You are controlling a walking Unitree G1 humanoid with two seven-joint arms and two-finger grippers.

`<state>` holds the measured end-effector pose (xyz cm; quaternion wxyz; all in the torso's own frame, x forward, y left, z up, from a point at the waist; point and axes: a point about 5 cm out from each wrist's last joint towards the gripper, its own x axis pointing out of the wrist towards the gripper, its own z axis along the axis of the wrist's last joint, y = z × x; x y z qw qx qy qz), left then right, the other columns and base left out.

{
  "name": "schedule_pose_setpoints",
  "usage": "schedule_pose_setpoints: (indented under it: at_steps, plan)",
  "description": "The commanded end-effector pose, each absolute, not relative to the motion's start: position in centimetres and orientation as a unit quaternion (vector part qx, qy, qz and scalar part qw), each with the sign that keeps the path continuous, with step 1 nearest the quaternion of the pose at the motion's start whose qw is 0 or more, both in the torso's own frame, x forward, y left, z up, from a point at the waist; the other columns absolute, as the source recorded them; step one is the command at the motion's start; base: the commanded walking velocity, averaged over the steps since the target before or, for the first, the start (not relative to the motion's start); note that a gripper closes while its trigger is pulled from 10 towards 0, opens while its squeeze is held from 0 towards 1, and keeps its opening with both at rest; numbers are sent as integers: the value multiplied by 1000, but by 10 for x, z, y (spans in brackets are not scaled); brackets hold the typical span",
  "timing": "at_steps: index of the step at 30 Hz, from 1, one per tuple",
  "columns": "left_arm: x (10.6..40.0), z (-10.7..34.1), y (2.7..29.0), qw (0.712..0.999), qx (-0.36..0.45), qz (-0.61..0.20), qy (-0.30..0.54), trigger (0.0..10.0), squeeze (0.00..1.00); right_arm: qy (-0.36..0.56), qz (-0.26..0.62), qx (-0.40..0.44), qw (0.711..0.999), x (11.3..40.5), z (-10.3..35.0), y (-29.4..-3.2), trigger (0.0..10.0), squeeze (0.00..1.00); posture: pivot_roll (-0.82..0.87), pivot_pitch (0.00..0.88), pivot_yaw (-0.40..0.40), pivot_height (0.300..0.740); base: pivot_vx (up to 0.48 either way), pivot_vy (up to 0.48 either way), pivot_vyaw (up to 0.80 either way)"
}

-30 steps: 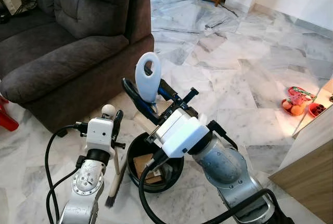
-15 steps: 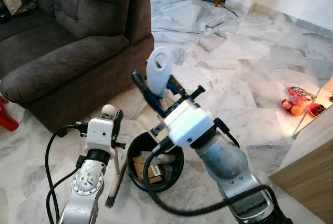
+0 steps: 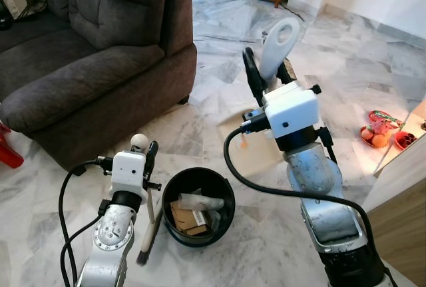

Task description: Sweep floor

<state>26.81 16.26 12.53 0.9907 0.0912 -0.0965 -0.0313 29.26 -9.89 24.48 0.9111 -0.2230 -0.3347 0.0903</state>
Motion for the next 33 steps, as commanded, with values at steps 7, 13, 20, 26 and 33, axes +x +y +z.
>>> schedule_pose_setpoints:
  at_steps: [7, 13, 20, 26, 33]
  plan:
    - [266, 131, 165, 988, 99, -28, -116, 10000, 0, -290, 16, -235, 927, 304, 216, -135, 10000, 0, 162, 155, -29, 740, 0, 0, 0]
    - [265, 130, 165, 988, 100, -29, -114, 10000, 0, -230, -4, -200, 952, 308, 184, -149, 10000, 0, 166, 157, -27, 740, 0, 0, 0]
    - [262, 128, 166, 988, 102, -29, -111, 10000, 0, -167, -40, -149, 974, 310, 155, -165, 10000, 0, 168, 156, -28, 740, 0, 0, 0]
    - [260, 127, 168, 988, 103, -28, -108, 10000, 0, -155, -37, -154, 975, 310, 142, -167, 10000, 0, 164, 153, -27, 740, 0, 0, 0]
    - [256, 123, 171, 989, 103, -25, -102, 10000, 0, -119, -44, -114, 985, 307, 122, -172, 10000, 0, 169, 148, -25, 740, 0, 0, 0]
